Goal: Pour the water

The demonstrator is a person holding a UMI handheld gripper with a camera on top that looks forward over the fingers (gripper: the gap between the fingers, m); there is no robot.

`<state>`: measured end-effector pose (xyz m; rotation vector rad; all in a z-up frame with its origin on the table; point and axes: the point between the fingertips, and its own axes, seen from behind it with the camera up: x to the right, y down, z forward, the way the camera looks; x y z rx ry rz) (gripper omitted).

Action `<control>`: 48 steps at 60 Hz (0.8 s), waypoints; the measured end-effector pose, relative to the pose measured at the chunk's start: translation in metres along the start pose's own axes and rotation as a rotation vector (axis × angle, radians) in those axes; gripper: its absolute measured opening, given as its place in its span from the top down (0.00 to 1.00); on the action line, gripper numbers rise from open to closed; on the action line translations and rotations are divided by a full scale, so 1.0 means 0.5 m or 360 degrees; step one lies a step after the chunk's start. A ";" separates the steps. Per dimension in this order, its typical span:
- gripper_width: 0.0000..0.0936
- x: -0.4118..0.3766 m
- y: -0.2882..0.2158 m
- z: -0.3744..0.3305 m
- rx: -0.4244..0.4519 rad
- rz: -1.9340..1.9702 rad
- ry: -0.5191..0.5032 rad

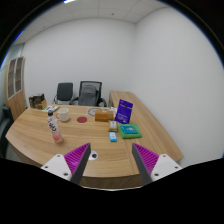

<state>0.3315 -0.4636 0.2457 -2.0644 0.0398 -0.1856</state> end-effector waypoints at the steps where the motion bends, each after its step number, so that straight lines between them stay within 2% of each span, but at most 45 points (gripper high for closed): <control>1: 0.09 0.000 -0.001 0.000 0.0003 0.0000 0.0001; 13: 0.09 -0.008 0.016 0.003 -0.0010 0.0000 -0.0006; 23: 0.09 -0.070 0.074 0.011 -0.0064 0.0007 -0.0058; 37: 0.08 -0.300 0.152 0.057 -0.0129 -0.0009 -0.0267; 48: 0.08 -0.510 0.129 0.151 -0.0039 -0.0009 -0.0386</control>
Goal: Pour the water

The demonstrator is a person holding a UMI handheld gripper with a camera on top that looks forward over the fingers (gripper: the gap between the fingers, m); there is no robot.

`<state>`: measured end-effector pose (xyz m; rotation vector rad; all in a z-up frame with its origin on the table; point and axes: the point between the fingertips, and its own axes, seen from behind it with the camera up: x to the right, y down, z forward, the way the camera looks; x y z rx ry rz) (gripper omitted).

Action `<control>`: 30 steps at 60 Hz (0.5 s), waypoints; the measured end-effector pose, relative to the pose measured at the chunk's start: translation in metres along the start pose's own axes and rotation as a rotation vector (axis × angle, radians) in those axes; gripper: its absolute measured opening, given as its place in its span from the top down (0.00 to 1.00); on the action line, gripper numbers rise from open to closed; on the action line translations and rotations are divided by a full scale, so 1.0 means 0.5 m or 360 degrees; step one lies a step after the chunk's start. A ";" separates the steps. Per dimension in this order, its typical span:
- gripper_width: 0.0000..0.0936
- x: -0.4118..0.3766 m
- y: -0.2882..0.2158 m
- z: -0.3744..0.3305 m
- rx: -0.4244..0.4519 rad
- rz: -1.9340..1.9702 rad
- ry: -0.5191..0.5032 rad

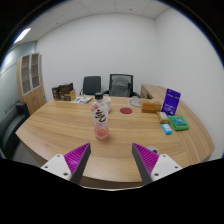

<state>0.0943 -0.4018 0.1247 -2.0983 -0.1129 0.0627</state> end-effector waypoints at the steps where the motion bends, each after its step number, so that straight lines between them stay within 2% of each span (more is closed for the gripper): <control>1: 0.08 -0.013 -0.005 0.016 0.0011 0.0004 -0.0007; 13: 0.09 -0.086 -0.089 0.204 0.0204 0.0016 0.0080; 22: 0.11 -0.076 -0.106 0.334 0.0229 0.0053 0.0170; 24: 0.13 -0.071 -0.104 0.357 0.0219 0.0060 0.0192; 30: 0.32 -0.071 -0.102 0.410 0.0230 0.0056 0.0198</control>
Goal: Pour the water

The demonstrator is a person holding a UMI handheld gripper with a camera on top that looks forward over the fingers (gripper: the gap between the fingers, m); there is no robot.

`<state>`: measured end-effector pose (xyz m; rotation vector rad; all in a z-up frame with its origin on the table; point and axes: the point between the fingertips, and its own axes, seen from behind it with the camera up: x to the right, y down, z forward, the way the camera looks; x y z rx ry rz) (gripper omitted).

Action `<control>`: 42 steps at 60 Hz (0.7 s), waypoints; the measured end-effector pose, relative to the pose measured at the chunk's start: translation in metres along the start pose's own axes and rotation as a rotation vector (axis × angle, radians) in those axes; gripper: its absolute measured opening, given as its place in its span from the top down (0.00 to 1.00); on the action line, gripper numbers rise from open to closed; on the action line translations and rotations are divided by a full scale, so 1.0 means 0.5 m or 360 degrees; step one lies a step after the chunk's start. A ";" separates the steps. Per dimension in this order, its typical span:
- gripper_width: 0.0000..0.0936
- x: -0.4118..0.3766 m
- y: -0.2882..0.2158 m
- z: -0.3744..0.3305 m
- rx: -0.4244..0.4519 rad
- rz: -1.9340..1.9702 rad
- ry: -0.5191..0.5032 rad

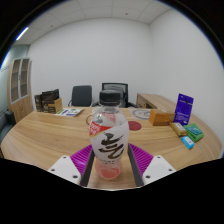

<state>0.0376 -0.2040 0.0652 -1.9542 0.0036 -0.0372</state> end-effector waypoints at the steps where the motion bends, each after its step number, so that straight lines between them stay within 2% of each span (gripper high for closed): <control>1: 0.36 -0.002 0.001 0.005 0.0004 0.0001 -0.0007; 4: 0.48 -0.011 -0.005 0.016 0.0033 -0.0003 -0.0027; 6: 0.49 -0.016 -0.009 0.021 0.0045 -0.0006 -0.0010; 12: 0.60 -0.017 -0.009 0.025 0.0044 0.0022 -0.0032; 17: 0.68 -0.013 -0.014 0.025 0.0052 0.0016 0.0025; 26: 0.68 0.026 -0.065 0.017 0.0058 -0.0063 0.0068; 42: 0.68 0.196 -0.264 0.092 0.0085 -0.0656 0.0414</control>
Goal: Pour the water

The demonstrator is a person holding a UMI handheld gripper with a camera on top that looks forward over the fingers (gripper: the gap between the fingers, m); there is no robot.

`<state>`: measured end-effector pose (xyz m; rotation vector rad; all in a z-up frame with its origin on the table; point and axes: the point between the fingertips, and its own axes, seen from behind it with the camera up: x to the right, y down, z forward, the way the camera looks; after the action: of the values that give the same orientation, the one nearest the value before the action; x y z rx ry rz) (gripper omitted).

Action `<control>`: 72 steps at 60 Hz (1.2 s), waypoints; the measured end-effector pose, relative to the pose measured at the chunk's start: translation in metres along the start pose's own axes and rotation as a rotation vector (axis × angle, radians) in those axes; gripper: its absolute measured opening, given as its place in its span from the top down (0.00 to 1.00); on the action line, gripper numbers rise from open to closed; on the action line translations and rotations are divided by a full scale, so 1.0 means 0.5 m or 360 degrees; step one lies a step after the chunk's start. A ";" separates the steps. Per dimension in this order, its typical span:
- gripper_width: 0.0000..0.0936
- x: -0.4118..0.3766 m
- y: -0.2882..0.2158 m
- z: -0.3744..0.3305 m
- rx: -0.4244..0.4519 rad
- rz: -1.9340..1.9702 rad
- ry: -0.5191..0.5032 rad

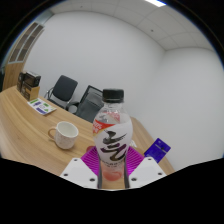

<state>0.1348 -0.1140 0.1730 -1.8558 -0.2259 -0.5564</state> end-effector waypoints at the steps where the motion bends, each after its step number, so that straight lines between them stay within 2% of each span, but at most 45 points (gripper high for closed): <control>1: 0.68 0.010 -0.007 0.013 -0.0001 -0.0069 0.0025; 12: 0.68 0.060 -0.069 0.147 0.0007 -0.0941 0.0250; 25: 0.68 0.030 -0.118 0.264 0.0044 -0.2029 0.0424; 32: 0.69 -0.003 -0.128 0.296 0.0077 -0.2446 0.0447; 41: 0.68 -0.060 -0.147 0.306 0.0242 -0.2731 0.0436; 55: 0.68 -0.039 -0.135 0.304 0.0229 -0.2469 0.0312; 72: 0.68 0.019 -0.176 0.243 0.0229 -0.0812 -0.0133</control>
<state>0.1385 0.0288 0.2196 -1.6810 -0.7890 -0.7864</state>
